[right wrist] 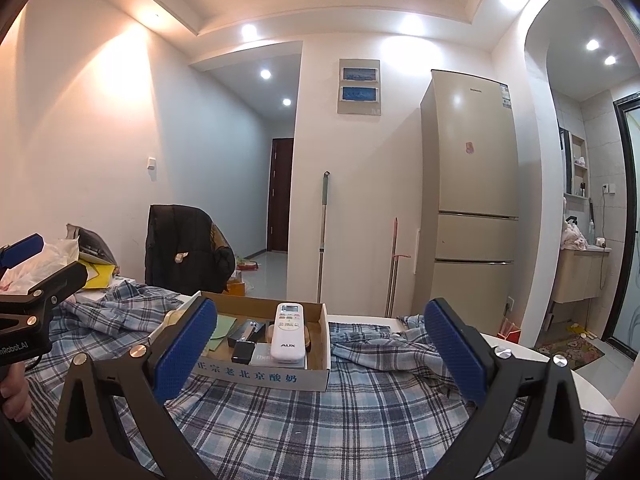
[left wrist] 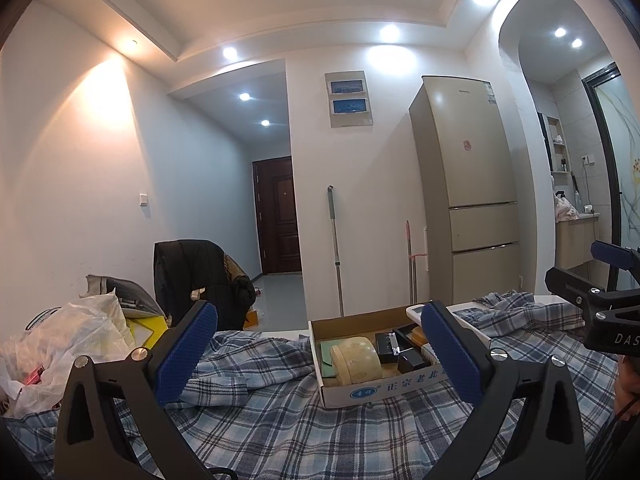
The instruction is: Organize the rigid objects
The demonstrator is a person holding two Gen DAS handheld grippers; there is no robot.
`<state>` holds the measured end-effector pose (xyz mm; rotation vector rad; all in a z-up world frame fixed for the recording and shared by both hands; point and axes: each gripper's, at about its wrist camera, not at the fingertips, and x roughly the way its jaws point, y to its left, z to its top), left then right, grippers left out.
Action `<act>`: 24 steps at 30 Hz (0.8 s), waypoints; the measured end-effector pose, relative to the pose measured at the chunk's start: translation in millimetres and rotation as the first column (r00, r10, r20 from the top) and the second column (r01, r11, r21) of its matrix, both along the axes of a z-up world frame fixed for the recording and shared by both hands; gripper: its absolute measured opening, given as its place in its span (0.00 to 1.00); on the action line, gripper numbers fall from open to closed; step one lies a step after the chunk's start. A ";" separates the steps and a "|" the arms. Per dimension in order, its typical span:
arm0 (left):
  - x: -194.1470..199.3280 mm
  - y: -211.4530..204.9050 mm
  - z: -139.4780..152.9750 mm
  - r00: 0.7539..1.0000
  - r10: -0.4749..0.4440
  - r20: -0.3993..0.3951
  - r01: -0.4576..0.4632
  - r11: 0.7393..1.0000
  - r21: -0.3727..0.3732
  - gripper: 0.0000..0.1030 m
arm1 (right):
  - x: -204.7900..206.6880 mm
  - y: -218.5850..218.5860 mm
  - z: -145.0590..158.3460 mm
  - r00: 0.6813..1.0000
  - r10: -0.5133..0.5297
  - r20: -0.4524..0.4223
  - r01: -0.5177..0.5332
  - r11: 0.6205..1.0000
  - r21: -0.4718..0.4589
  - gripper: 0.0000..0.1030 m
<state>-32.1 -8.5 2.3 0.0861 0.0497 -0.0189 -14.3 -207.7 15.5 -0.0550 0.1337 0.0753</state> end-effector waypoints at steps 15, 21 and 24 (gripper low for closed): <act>0.1 0.1 0.1 1.000 0.000 0.000 0.000 1.000 0.002 1.00 | -2.3 3.1 -0.1 1.000 -0.003 0.009 0.003 1.000 -0.009 1.00; 0.1 0.0 0.2 1.000 0.000 0.000 0.000 1.000 0.003 1.00 | -2.3 2.6 0.3 1.000 -0.002 0.009 0.002 1.000 -0.009 1.00; -0.1 0.1 0.2 1.000 0.000 0.000 0.000 1.000 0.002 1.00 | -2.2 2.6 0.3 1.000 -0.003 0.009 0.003 1.000 -0.009 1.00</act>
